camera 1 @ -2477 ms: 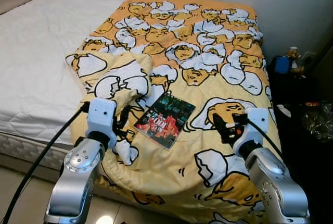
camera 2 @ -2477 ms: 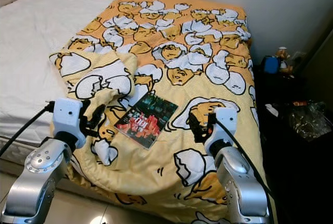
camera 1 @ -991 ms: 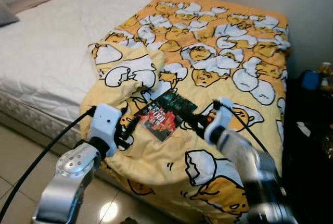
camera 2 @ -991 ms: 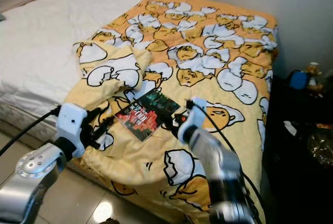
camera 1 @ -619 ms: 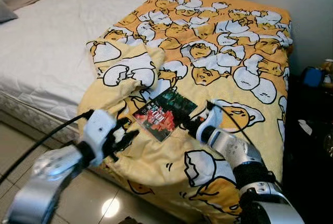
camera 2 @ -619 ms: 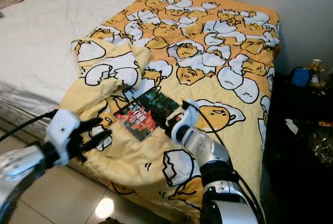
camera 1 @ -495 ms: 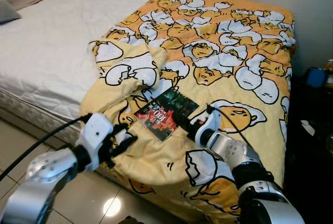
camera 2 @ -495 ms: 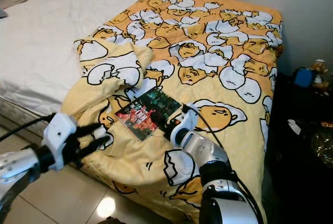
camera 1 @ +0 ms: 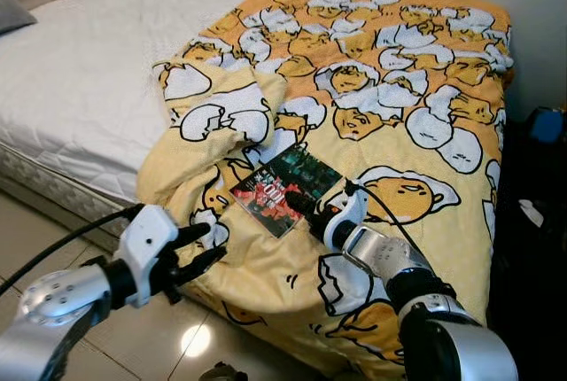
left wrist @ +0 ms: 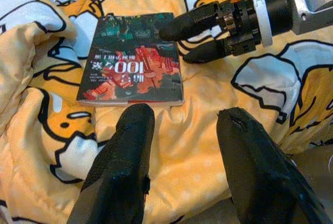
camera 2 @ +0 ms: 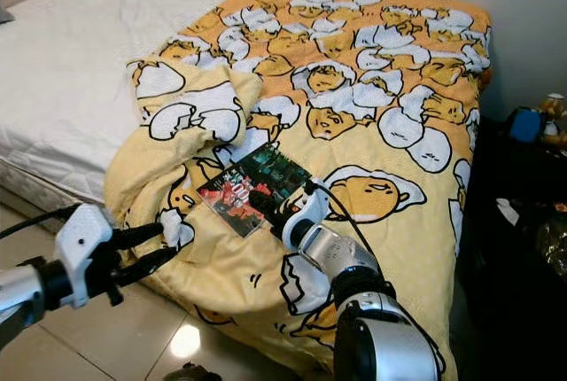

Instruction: Clean up the room

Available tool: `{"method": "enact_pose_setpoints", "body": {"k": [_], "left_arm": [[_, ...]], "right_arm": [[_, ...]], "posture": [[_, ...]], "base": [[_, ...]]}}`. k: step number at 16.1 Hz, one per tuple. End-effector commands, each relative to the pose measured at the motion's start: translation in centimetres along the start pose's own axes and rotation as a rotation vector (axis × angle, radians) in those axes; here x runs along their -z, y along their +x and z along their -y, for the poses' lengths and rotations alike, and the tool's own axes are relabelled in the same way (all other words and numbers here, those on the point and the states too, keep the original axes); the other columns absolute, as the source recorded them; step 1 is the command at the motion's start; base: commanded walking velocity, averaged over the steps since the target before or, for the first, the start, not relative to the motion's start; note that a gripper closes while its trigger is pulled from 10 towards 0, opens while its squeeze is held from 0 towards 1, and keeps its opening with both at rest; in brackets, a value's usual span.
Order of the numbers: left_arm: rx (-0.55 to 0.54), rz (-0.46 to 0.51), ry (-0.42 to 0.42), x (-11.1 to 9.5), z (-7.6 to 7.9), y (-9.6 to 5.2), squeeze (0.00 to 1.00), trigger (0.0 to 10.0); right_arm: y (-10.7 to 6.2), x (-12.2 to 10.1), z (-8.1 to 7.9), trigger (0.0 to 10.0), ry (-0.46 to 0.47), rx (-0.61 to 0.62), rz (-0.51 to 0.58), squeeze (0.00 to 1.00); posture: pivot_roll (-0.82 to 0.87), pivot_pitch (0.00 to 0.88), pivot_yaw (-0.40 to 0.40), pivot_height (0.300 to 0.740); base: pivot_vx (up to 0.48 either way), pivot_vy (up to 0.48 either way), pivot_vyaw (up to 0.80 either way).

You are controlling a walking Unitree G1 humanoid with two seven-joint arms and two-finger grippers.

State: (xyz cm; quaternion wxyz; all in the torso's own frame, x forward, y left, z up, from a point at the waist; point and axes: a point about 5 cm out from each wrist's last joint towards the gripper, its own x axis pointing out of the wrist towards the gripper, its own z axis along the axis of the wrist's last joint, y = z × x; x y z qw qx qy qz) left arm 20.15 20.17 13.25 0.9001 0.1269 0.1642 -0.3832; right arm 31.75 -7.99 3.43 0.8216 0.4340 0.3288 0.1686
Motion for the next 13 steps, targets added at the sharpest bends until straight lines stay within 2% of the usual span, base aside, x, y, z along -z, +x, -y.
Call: {"method": "enact_pose_setpoints", "body": {"k": [1,7,13], "left_arm": [[0.006,-0.003,0.006,-0.2,0.1,-0.4,0.29,10.0],[0.004,-0.017,-0.010,-0.2,0.1,-1.3,0.30,10.0],[0.011,-0.026,-0.013,-0.3,0.2,-1.5,0.29,10.0]], "right_arm": [[0.2,0.0,-0.1,10.0,-0.007,0.007,-0.001,1.00],[0.7,0.0,-0.9,10.0,0.066,-0.035,0.027,1.00],[0.9,-0.4,-1.2,10.0,0.084,-0.061,0.061,1.00]], "posture": [[0.05,0.102,0.007,0.740],[0.09,0.137,0.015,0.740],[0.11,0.153,0.013,0.740]], "base": [[0.000,0.000,0.00],[0.000,0.000,0.00],[0.000,0.000,0.00]]}}
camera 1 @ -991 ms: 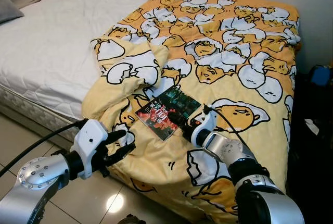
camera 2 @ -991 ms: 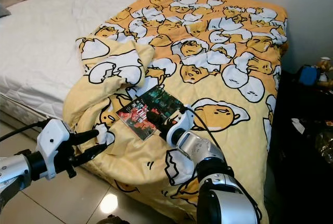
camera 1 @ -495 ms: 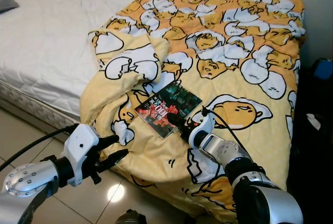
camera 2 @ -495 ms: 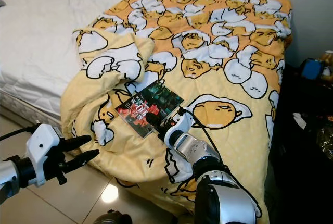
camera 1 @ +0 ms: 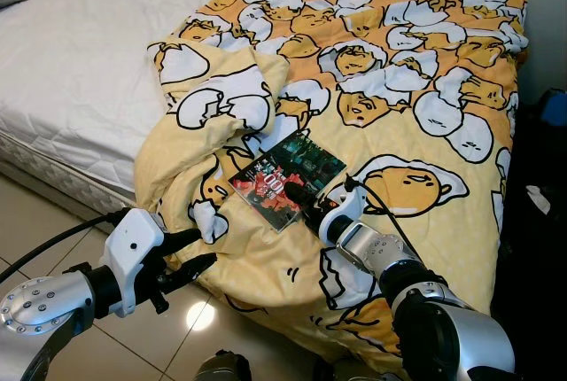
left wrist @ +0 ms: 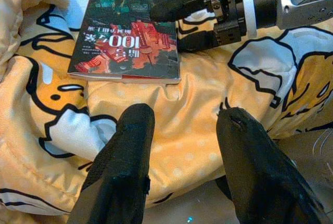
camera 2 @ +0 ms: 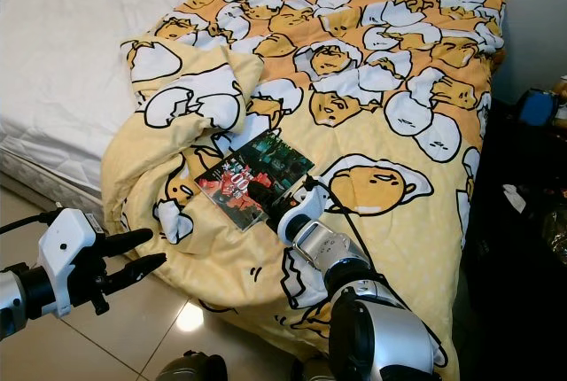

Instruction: Clean up the room

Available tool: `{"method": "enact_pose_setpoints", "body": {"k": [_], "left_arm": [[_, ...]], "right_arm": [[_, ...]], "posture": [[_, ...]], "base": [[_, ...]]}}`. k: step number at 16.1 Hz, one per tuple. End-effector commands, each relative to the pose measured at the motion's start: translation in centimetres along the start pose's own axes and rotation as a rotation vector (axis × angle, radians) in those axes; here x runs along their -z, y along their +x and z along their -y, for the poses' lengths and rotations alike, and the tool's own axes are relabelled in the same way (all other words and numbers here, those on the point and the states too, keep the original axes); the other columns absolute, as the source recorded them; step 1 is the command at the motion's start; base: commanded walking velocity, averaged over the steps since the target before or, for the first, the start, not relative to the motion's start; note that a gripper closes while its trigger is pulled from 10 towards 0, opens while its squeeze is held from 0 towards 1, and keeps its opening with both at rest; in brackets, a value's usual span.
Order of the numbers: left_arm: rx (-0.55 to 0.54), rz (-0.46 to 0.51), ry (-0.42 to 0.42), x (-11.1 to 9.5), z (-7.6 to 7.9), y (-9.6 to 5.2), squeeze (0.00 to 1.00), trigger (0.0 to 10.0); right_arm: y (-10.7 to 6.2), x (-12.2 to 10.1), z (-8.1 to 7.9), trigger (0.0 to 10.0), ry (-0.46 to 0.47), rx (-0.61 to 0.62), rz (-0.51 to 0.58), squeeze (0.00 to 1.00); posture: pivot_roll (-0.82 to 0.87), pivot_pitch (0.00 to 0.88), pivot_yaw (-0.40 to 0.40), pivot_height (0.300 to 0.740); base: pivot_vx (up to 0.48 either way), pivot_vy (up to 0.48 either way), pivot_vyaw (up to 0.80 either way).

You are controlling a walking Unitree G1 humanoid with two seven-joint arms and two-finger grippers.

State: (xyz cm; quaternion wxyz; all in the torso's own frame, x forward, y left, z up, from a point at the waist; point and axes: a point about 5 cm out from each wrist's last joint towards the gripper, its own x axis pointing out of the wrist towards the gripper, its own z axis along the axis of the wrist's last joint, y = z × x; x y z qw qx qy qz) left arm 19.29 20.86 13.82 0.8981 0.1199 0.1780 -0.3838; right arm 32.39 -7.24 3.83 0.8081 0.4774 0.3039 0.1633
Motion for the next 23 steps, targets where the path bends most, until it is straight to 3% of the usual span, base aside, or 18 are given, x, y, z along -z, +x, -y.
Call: {"method": "enact_pose_setpoints", "body": {"k": [1,5,7,8,9,10,11,15,19,22,23], "left_arm": [[0.005,-0.010,0.012,-0.1,0.2,-0.2,0.30,10.0],[0.010,-0.015,0.023,-0.3,0.3,-0.1,0.29,10.0],[0.006,-0.015,0.027,-0.4,0.1,-0.2,0.29,10.0],[0.003,-0.016,0.028,-0.4,0.1,-0.2,0.29,10.0],[0.003,-0.012,0.029,-0.4,0.1,0.0,0.29,10.0],[0.003,-0.008,0.029,-0.5,0.1,0.1,0.29,10.0],[0.005,-0.003,0.027,-0.5,0.2,0.2,0.29,10.0],[0.010,0.006,0.026,-0.6,0.1,0.5,0.29,10.0],[0.022,0.003,0.023,-0.5,0.2,0.5,0.29,10.0],[0.030,-0.008,0.023,-0.6,0.4,0.2,0.29,10.0],[0.036,-0.025,0.022,-0.5,0.6,-0.2,0.29,10.0]], "right_arm": [[0.2,0.1,-0.2,10.0,-0.005,-0.001,0.004,1.00],[-0.2,2.3,1.6,10.0,-0.055,0.108,-0.046,1.00],[0.0,2.2,1.1,10.0,-0.034,0.064,-0.037,0.95],[0.2,2.0,0.5,10.0,-0.032,0.016,-0.029,0.80],[0.4,1.3,-0.2,10.0,-0.021,-0.023,0.001,0.36],[0.6,0.8,-0.7,10.0,-0.014,-0.043,0.023,0.07],[0.7,0.3,-1.1,10.0,-0.009,-0.062,0.042,0.00],[1.2,-1.6,-3.5,10.0,0.041,-0.166,0.105,0.00],[1.5,-1.2,-3.8,10.0,0.015,-0.160,0.087,0.00],[1.7,-0.1,-3.3,10.0,0.015,-0.084,0.073,0.00],[1.7,0.6,-2.6,10.0,0.011,-0.002,0.063,0.00]], "posture": [[0.11,0.155,0.013,0.740],[0.13,0.165,0.015,0.740],[0.13,0.163,0.014,0.740],[0.12,0.163,0.015,0.740],[0.12,0.158,0.014,0.740],[0.12,0.153,0.012,0.740],[0.12,0.153,0.012,0.740],[0.10,0.146,0.011,0.740],[0.10,0.154,0.015,0.740],[0.13,0.178,0.023,0.740],[0.14,0.201,0.033,0.740]], "base": [[0.000,0.000,0.00],[0.000,0.000,0.00],[0.000,0.000,0.00],[0.000,0.000,0.00],[0.000,0.000,0.00],[0.000,0.000,0.00],[0.000,0.000,0.00],[0.000,0.000,0.00],[0.000,0.000,0.00],[0.000,0.000,0.00],[0.000,0.000,0.00]]}}
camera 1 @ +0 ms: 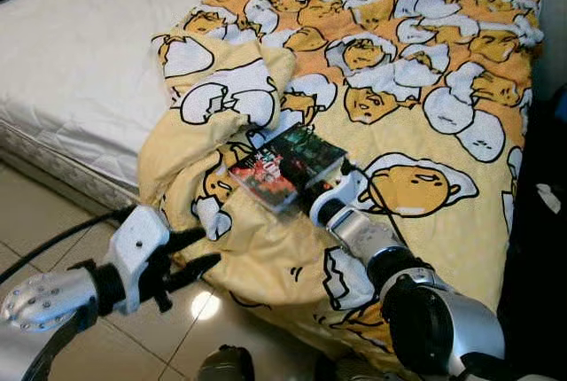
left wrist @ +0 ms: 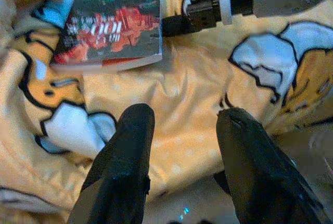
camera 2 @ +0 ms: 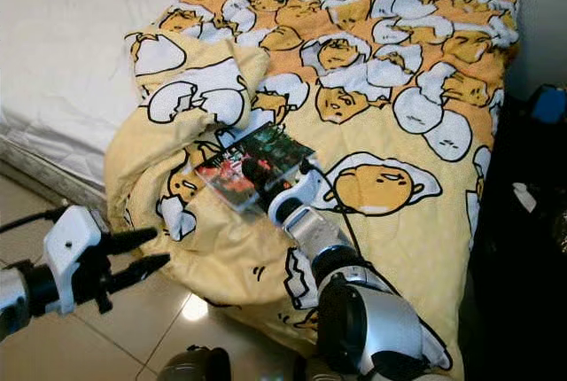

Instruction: Clean up the room

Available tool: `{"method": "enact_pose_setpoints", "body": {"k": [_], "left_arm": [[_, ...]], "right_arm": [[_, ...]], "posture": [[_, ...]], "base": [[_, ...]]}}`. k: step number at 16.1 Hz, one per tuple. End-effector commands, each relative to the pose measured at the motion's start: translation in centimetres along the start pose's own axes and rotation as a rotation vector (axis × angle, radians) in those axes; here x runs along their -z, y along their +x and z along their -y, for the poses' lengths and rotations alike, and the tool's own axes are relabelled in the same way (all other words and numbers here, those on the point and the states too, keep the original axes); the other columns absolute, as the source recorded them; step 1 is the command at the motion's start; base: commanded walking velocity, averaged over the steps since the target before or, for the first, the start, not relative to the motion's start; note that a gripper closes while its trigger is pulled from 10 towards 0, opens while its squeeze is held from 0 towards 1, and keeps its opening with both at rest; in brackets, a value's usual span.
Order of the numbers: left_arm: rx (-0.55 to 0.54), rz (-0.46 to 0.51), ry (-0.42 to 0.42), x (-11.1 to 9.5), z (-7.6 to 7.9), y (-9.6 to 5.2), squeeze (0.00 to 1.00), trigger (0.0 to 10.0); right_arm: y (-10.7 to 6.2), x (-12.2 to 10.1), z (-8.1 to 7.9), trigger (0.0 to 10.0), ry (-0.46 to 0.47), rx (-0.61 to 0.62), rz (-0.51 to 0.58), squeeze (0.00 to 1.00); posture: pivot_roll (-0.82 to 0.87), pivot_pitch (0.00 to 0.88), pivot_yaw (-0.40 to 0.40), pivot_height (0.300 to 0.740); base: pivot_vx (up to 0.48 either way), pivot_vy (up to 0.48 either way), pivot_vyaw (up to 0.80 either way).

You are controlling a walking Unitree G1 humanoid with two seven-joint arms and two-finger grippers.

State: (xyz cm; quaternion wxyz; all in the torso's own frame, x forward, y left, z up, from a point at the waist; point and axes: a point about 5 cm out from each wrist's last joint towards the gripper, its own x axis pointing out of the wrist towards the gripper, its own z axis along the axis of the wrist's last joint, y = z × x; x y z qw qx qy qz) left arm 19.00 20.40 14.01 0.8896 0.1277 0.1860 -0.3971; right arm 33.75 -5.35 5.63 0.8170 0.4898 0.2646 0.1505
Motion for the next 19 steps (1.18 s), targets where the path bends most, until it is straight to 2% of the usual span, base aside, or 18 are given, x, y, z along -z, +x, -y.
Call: {"method": "enact_pose_setpoints", "body": {"k": [1,3,6,7,8,11,19], "left_arm": [[0.013,-0.013,0.005,-0.2,0.2,-0.5,0.29,10.0],[0.027,-0.023,0.003,-0.2,0.4,-0.7,0.29,10.0],[0.032,-0.031,-0.005,0.0,0.8,-1.0,0.29,10.0],[0.031,-0.033,-0.008,0.0,0.9,-1.0,0.29,10.0],[0.030,-0.034,-0.009,0.1,0.9,-1.0,0.29,10.0],[0.025,-0.029,-0.015,0.0,0.7,-0.8,0.29,10.0],[-0.007,-0.016,-0.001,0.0,0.5,-0.5,0.25,10.0]], "right_arm": [[0.1,1.3,0.2,10.0,-0.017,0.051,-0.034,0.00],[0.2,1.7,0.2,10.0,-0.033,0.057,-0.038,0.00],[0.4,1.7,-0.3,10.0,0.016,0.045,-0.013,0.00],[0.6,1.5,-0.7,1.9,0.044,0.034,0.009,0.00],[0.7,1.3,-0.9,0.0,0.060,0.021,0.018,0.00],[0.8,0.8,-1.4,0.0,0.055,0.006,0.031,0.00],[0.8,0.9,-1.4,0.0,0.055,0.014,0.025,0.00]], "posture": [[0.14,0.208,0.038,0.740],[0.14,0.225,0.044,0.740],[0.15,0.234,0.042,0.740],[0.15,0.233,0.039,0.740],[0.15,0.227,0.036,0.740],[0.14,0.219,0.033,0.740],[0.14,0.191,0.026,0.740]], "base": [[0.000,0.000,0.00],[0.000,0.000,0.00],[0.000,0.000,0.00],[0.000,0.000,0.00],[0.000,0.000,0.00],[0.000,0.000,0.00],[0.000,0.000,0.00]]}}
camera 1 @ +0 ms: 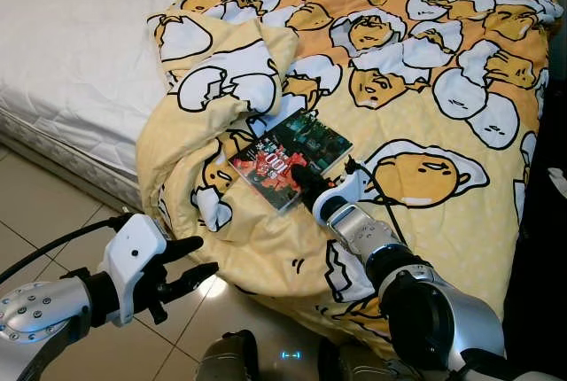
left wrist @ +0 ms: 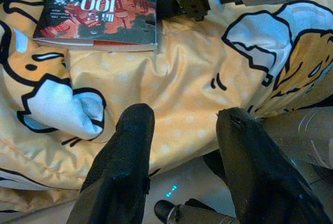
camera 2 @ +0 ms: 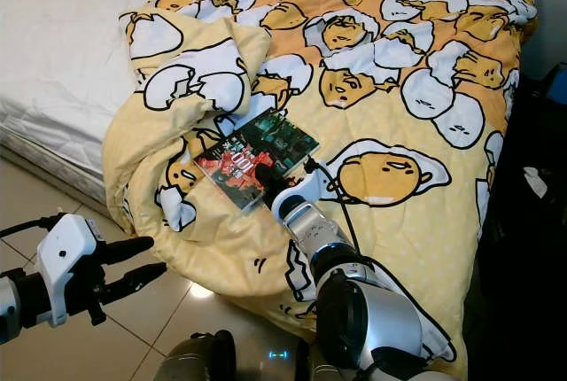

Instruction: Clean up the room

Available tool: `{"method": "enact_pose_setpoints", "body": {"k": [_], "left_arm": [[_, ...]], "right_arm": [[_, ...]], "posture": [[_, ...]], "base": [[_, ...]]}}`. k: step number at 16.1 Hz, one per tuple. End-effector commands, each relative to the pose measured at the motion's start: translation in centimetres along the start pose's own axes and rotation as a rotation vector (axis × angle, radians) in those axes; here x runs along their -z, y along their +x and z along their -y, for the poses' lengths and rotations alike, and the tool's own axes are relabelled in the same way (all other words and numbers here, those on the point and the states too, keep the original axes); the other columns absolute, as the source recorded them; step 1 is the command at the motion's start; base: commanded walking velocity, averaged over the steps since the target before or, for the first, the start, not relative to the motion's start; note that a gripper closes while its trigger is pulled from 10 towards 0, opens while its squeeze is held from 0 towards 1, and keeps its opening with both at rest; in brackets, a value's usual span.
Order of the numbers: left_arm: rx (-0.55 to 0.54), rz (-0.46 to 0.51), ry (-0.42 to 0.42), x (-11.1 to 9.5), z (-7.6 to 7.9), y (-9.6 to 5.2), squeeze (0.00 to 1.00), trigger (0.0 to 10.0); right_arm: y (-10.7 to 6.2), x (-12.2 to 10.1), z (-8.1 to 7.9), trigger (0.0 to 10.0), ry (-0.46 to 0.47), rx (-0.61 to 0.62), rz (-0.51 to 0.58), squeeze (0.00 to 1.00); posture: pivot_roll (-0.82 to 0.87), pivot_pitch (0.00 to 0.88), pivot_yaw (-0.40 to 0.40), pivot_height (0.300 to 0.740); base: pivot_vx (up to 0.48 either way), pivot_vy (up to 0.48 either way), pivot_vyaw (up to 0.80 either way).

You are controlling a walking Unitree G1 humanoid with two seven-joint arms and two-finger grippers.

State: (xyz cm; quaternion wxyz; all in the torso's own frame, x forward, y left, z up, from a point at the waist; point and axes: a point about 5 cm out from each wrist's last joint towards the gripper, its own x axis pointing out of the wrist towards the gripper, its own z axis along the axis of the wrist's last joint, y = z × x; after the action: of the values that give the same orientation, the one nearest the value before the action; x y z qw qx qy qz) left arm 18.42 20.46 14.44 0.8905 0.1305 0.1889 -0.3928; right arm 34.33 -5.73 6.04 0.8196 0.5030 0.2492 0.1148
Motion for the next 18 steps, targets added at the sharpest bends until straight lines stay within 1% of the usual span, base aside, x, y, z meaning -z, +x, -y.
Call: {"method": "enact_pose_setpoints", "body": {"k": [1,8,14,18], "left_arm": [[0.002,-0.008,-0.002,0.3,0.2,0.1,0.25,10.0],[0.015,-0.004,0.015,0.3,0.4,0.4,0.25,10.0],[0.013,-0.006,0.019,0.4,0.5,0.4,0.26,10.0],[-0.002,0.001,0.010,0.5,0.3,1.2,0.25,10.0]], "right_arm": [[0.5,1.8,-1.1,0.0,0.022,-0.022,-0.041,0.00],[0.4,2.3,-0.9,0.0,-0.027,-0.016,-0.059,0.00],[0.4,2.4,-0.8,0.0,-0.031,-0.010,-0.061,0.00],[0.4,1.8,-0.9,0.0,-0.042,-0.017,-0.045,0.00]], "posture": [[0.14,0.191,0.026,0.740],[0.14,0.171,0.020,0.740],[0.14,0.162,0.015,0.740],[0.12,0.139,0.009,0.740]], "base": [[0.000,0.000,0.00],[0.000,0.000,0.00],[0.000,0.000,0.00],[0.000,0.000,0.00]]}}
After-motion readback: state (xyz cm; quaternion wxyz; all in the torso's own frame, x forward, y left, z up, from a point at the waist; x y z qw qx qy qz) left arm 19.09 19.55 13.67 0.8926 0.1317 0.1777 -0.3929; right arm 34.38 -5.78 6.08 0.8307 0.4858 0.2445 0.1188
